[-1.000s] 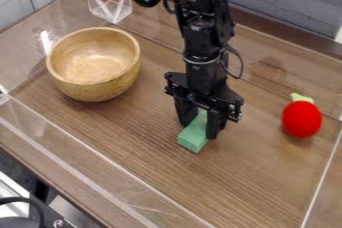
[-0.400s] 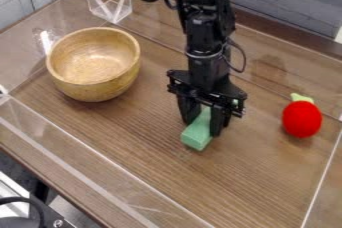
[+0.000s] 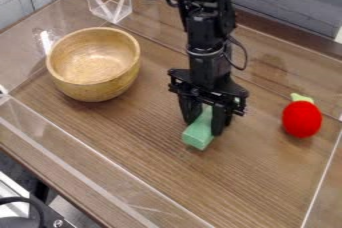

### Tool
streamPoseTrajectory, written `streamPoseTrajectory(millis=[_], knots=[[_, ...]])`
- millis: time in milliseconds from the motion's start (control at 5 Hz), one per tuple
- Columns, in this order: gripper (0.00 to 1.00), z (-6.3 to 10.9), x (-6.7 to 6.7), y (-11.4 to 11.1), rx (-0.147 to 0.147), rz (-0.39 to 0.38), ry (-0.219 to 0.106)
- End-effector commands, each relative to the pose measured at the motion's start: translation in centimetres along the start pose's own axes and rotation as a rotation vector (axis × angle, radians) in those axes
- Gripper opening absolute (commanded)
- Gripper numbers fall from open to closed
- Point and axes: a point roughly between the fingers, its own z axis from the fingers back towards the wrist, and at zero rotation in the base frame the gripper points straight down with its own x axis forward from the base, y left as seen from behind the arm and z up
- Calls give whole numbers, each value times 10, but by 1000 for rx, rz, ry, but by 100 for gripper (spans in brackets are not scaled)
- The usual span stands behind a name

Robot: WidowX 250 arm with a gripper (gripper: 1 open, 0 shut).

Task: Put the green block into the wooden bowl

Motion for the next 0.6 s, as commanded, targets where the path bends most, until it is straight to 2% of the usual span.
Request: streamPoseTrajectory(millis=[0,400], knots=[[100,12,10,0,-11,-6,-42],[100,9,10,2,-16,-2,-38]])
